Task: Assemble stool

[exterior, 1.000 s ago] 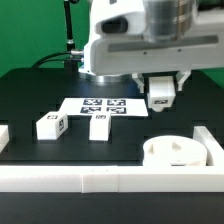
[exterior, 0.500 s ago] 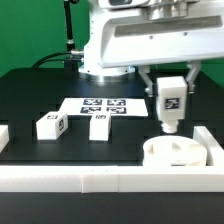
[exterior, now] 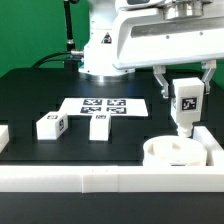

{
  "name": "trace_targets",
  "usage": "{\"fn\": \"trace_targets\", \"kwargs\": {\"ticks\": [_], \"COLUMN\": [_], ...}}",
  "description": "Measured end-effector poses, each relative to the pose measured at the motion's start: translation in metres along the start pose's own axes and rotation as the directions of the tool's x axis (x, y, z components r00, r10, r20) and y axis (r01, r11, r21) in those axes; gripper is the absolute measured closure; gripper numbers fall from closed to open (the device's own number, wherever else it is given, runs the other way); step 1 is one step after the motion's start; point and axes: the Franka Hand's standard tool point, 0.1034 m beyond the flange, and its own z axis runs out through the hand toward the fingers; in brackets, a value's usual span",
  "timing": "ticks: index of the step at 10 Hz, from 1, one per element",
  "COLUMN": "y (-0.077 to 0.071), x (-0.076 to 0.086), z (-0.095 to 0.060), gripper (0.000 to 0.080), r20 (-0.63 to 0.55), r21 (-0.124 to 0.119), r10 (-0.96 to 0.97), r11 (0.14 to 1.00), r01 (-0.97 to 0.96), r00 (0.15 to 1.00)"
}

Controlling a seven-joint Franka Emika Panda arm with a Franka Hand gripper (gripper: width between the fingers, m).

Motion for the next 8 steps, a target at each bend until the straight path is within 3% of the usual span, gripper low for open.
{"fn": "trace_targets", "kwargs": {"ticks": [1,8], "y": [-0.017,-0.024], "x": [-0.005,-0.016], "z": [0.006,0.02], "gripper": [0.0462,0.0462], "r20": [0.005,0.012], "r21": [-0.009,-0.002], "r10": [-0.085,-0.101], "r11": [0.996,0.995], "r01": [0.085,0.101], "r00": [0.996,0.995]}}
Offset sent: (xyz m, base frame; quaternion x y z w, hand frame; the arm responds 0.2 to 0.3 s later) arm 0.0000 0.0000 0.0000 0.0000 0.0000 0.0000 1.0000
